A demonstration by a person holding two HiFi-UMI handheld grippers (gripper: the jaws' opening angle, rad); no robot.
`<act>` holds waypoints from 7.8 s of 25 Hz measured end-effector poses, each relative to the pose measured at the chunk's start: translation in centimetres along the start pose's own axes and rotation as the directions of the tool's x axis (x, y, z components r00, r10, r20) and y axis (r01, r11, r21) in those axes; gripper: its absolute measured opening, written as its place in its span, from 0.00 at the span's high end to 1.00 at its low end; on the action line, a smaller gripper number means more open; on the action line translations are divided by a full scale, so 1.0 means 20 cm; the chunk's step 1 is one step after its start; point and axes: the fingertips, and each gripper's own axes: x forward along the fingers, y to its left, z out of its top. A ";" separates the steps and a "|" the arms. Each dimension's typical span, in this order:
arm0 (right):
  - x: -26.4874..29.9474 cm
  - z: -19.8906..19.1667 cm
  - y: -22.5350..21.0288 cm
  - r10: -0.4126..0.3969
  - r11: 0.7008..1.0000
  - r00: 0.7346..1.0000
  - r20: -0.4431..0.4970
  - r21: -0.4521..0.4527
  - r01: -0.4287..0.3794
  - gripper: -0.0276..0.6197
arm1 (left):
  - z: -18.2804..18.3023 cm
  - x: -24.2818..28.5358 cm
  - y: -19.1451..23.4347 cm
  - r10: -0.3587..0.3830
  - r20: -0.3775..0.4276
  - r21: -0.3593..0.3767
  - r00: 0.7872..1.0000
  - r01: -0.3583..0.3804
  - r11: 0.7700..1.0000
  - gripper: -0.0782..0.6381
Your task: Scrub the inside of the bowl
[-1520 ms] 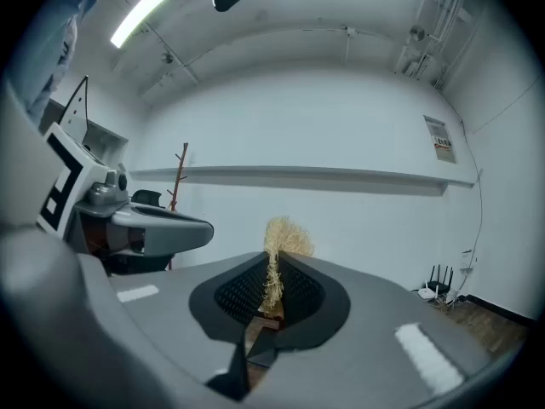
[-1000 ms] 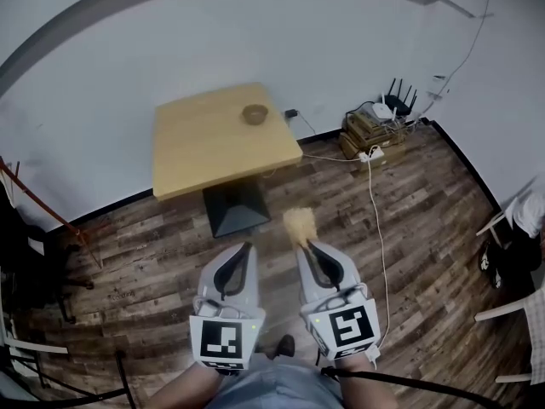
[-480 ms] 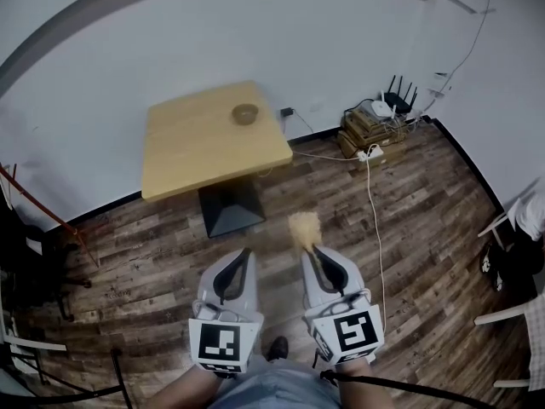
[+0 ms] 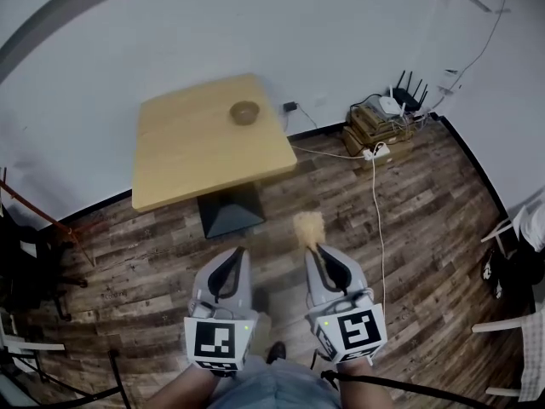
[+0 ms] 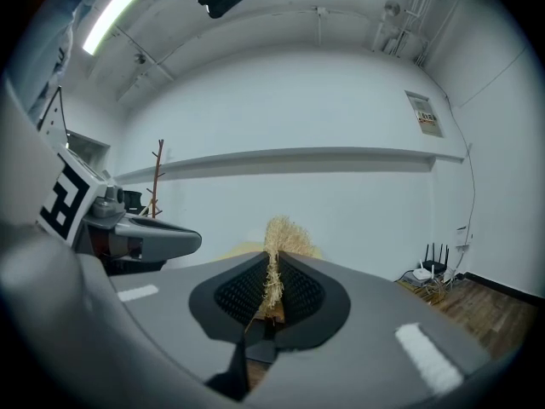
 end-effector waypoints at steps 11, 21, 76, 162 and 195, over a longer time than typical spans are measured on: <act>0.69 0.14 -0.20 0.031 0.999 0.999 -0.015 -0.011 -0.031 0.91 | 0.13 0.59 0.40 0.019 0.000 -0.038 1.000 -0.019 0.999 0.86; 1.10 0.26 -0.18 0.085 0.996 0.996 0.025 -0.044 -0.084 0.91 | 0.24 0.90 0.66 0.006 0.045 0.020 0.999 -0.007 1.000 0.86; 2.53 0.25 -0.86 0.434 0.900 0.897 -0.079 0.005 -0.435 0.91 | 0.23 2.16 1.28 0.332 -0.144 -0.031 0.932 -0.339 0.940 0.86; 3.03 -0.78 -0.47 0.603 0.771 0.523 -0.602 0.275 -0.574 0.92 | -0.59 2.75 1.61 0.031 -0.457 -0.252 0.889 -0.162 0.954 0.85; 2.91 -0.74 -0.61 0.554 0.785 0.477 -0.683 0.237 -0.573 0.92 | -0.51 2.75 1.52 0.027 -0.412 -0.091 0.911 -0.070 0.993 0.85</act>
